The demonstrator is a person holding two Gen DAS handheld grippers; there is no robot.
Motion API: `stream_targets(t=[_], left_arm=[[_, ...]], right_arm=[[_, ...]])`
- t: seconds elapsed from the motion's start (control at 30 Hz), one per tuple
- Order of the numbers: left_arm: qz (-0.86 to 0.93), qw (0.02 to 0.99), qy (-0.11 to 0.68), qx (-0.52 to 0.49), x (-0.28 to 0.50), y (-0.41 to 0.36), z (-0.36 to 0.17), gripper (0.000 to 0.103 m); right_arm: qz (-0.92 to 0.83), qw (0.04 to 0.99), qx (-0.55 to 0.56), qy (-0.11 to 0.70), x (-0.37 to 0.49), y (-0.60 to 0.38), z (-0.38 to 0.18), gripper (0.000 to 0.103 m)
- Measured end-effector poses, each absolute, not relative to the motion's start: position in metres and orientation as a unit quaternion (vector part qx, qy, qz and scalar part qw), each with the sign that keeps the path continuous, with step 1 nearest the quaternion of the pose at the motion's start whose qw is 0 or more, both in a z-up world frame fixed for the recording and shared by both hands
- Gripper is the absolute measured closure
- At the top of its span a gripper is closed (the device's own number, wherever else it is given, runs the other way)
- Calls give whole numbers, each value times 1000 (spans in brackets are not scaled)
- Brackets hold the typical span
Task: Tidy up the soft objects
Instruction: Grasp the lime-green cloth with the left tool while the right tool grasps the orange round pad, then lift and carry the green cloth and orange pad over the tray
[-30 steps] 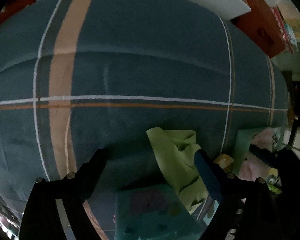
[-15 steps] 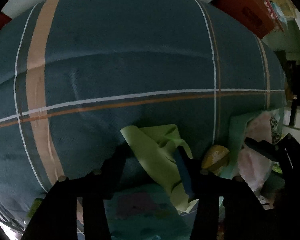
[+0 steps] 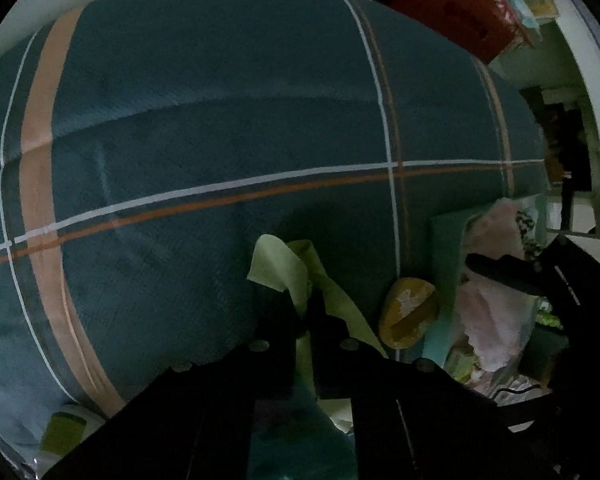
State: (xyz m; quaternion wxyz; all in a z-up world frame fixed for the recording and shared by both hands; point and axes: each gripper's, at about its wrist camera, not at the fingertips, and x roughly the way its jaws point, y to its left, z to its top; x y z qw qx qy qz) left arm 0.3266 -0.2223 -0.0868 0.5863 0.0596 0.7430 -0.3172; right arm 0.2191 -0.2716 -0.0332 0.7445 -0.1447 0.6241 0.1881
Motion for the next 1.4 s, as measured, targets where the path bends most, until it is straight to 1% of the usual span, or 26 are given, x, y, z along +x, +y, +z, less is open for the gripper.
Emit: stream_targets(t=[0.2,0.47,0.5,0.6,0.67,0.77,0.9,0.93,1.0,1.23,1.4], left_arm=[[-322,620,715,15,332,-204,-61,98],[-288,696,658,-7,355,-173,-16,98],[-284,701,653,-10,361,-168,-15,98],[-274,716,642,-20,373,-150,-4,98],[-272,719,639,-25,382,-136,-4,98],[-269,722,637,-26,373,-121,-5,98],[-264,721,640,-32,374,-115,-10,98],[-263,720,641,-33,373,-114,-13,98],[-262,719,642,-37,373,-113,-16,98],[-262,718,644,-44,372,-114,-16,98],[-265,721,638,-47,367,-113,-5,98]], right_arm=[[203,738,-158,623,217,-263,-38,35],[205,724,-180,633,224,-253,-54,37],[203,722,-186,635,225,-252,-55,39],[201,717,-196,638,227,-249,-60,40],[199,715,-204,639,228,-247,-63,40],[195,708,-215,643,232,-244,-69,40],[193,700,-229,648,232,-239,-77,40],[194,699,-230,649,232,-239,-78,41],[196,698,-225,652,231,-236,-80,50],[184,707,-228,644,221,-232,-81,52],[173,728,-215,627,210,-229,-59,52]])
